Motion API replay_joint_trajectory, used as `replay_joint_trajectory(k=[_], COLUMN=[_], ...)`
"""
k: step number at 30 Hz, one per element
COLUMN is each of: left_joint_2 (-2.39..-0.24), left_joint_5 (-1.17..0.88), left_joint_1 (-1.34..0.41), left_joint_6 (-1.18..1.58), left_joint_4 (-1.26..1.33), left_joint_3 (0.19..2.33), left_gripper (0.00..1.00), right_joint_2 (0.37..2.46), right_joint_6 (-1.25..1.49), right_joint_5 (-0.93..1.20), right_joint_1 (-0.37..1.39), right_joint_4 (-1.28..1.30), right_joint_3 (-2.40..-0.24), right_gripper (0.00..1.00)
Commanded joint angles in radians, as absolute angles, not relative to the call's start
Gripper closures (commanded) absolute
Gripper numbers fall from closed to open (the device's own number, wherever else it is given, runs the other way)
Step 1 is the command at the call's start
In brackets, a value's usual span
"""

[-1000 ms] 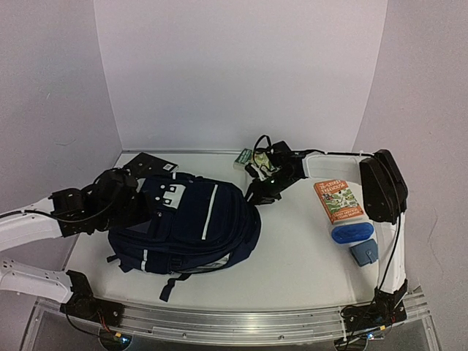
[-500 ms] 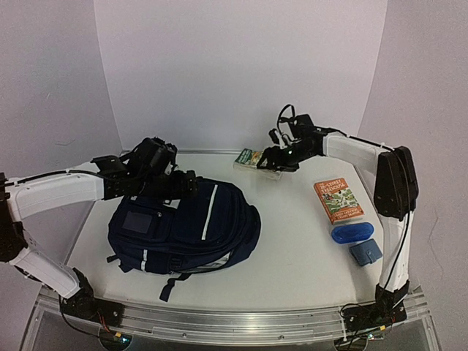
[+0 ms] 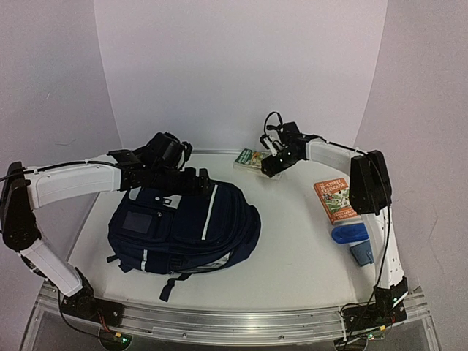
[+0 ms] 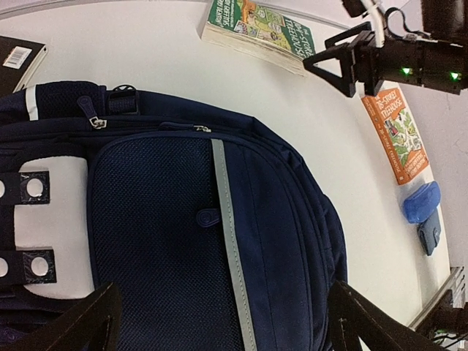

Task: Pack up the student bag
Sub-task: Pick up the book from the center of the board.

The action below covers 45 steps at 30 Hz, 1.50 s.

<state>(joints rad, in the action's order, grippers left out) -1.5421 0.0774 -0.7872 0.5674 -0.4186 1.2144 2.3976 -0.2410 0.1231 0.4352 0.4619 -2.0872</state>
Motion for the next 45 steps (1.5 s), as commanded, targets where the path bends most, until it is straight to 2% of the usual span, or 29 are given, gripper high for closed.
replay_joint_trajectory(k=[1, 4, 7, 15, 19, 27, 33, 34, 36, 37, 38, 39, 41, 45], left_joint_2=[-1.522, -1.517, -1.514, -1.507, -1.497, -1.474, -1.467, -1.467, -1.466, -1.465, -1.465, -1.465, -1.464, -1.452], left_joint_5=[0.063, 0.064, 0.061, 0.055, 0.058, 0.057, 0.045, 0.044, 0.043, 0.044, 0.044, 0.044, 0.044, 0.046], left_joint_1=[-0.785, -0.785, -0.785, -0.786, -0.786, -0.785, -0.785, -0.785, -0.785, -0.786, -0.786, -0.785, -0.785, -0.785], left_joint_6=[0.554, 0.555, 0.554, 0.554, 0.553, 0.551, 0.548, 0.547, 0.546, 0.546, 0.546, 0.546, 0.548, 0.558], left_joint_4=[-0.384, -0.384, -0.385, -0.377, -0.377, -0.376, -0.374, -0.374, -0.374, -0.373, -0.371, -0.37, -0.367, -0.359], left_joint_3=[1.213, 1.206, 1.203, 1.195, 1.189, 1.175, 1.166, 1.167, 1.169, 1.169, 1.17, 1.17, 1.171, 1.16], left_gripper=[0.02, 0.02, 0.02, 0.03, 0.03, 0.03, 0.03, 0.03, 0.03, 0.03, 0.03, 0.03, 0.03, 0.04], right_joint_2=[2.463, 2.503, 2.529, 2.564, 2.555, 2.262, 2.112, 2.1, 2.084, 2.083, 2.087, 2.096, 2.131, 2.212], right_joint_6=[-0.413, -0.449, -0.478, -0.575, -0.616, -0.544, -0.387, -0.372, -0.34, -0.331, -0.32, -0.309, -0.286, -0.255], right_joint_5=[0.025, 0.001, -0.039, -0.147, -0.205, -0.144, 0.082, 0.1, 0.108, 0.097, 0.081, 0.059, 0.012, -0.038], right_joint_1=[0.438, 0.443, 0.447, 0.472, 0.493, 0.554, 0.562, 0.562, 0.561, 0.561, 0.561, 0.561, 0.563, 0.57], right_joint_4=[0.469, 0.469, 0.469, 0.465, 0.463, 0.497, 0.68, 0.696, 0.713, 0.715, 0.715, 0.715, 0.715, 0.714], right_joint_3=[-2.152, -2.158, -2.156, -2.145, -2.112, -1.789, -1.707, -1.711, -1.73, -1.74, -1.755, -1.775, -1.814, -1.883], right_gripper=[0.25, 0.28, 0.36, 0.71, 0.99, 1.0, 1.0, 0.98, 0.61, 0.47, 0.36, 0.29, 0.24, 0.23])
